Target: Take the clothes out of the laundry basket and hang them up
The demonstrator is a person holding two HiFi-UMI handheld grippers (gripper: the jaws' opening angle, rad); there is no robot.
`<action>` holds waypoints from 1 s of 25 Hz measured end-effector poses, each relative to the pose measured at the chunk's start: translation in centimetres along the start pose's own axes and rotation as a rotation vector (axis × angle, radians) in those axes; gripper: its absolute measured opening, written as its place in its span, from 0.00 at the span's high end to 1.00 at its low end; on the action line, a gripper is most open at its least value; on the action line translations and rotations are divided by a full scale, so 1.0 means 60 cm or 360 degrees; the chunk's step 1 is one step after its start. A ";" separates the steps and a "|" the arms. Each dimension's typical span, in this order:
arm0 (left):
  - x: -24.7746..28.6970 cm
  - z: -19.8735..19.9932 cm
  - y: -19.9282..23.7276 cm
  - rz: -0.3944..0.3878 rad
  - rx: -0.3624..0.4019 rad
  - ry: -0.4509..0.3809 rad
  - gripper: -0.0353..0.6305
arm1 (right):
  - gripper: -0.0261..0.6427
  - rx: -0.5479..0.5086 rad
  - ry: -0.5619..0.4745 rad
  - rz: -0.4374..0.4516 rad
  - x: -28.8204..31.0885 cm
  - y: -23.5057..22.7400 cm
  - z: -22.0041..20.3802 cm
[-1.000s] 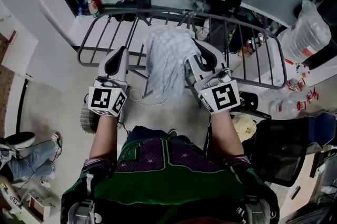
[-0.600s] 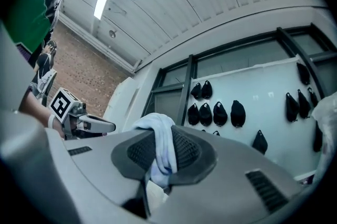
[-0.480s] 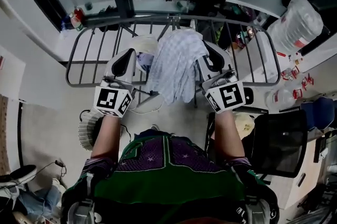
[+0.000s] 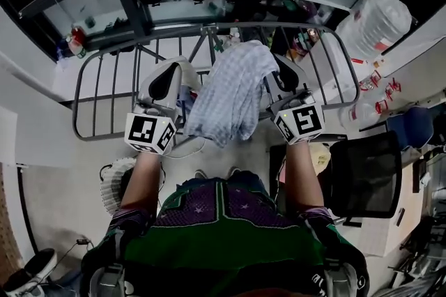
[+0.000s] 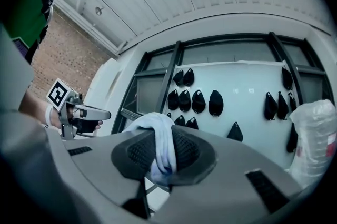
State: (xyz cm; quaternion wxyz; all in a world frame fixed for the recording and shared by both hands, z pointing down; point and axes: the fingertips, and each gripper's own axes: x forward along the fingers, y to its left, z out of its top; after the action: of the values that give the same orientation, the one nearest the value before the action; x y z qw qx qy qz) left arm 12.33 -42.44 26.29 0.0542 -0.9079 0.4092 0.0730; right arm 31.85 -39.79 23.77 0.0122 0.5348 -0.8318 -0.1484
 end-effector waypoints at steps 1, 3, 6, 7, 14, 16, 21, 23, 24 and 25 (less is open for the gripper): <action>0.007 -0.005 -0.002 0.0002 -0.0008 0.0004 0.92 | 0.87 0.0002 0.0016 0.0004 0.002 -0.010 -0.010; 0.018 -0.015 -0.004 0.0017 -0.0013 0.0014 0.92 | 0.87 0.0003 0.0047 0.0023 0.008 -0.031 -0.032; 0.037 -0.023 -0.005 0.0068 -0.0013 0.0017 0.92 | 0.87 0.0009 0.0077 0.0054 0.017 -0.066 -0.064; 0.046 -0.025 -0.007 0.0086 -0.0010 0.0017 0.92 | 0.87 0.0015 0.0086 0.0069 0.020 -0.078 -0.077; 0.123 -0.036 -0.052 0.0157 0.0018 0.0023 0.92 | 0.87 -0.0019 0.0186 0.0225 0.029 -0.165 -0.172; 0.143 -0.044 -0.064 0.0167 0.0016 0.0036 0.92 | 0.87 -0.0026 0.0214 0.0274 0.029 -0.185 -0.200; 0.187 -0.070 -0.094 0.0180 0.0018 0.0079 0.92 | 0.86 -0.0039 0.0304 0.0355 0.014 -0.231 -0.275; 0.202 -0.080 -0.102 0.0181 0.0019 0.0096 0.92 | 0.86 -0.0053 0.0375 0.0375 0.006 -0.245 -0.312; 0.209 -0.085 -0.105 0.0181 0.0017 0.0104 0.92 | 0.86 -0.0064 0.0422 0.0384 0.001 -0.250 -0.333; 0.215 -0.090 -0.108 0.0181 0.0015 0.0111 0.92 | 0.86 -0.0074 0.0475 0.0391 -0.003 -0.255 -0.355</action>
State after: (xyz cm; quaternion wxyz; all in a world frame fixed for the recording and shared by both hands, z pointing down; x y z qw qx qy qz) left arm 26.13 -48.51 29.55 0.0400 -0.8849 0.4621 0.0424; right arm 49.31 -50.47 40.19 0.1656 0.4450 -0.8761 -0.0840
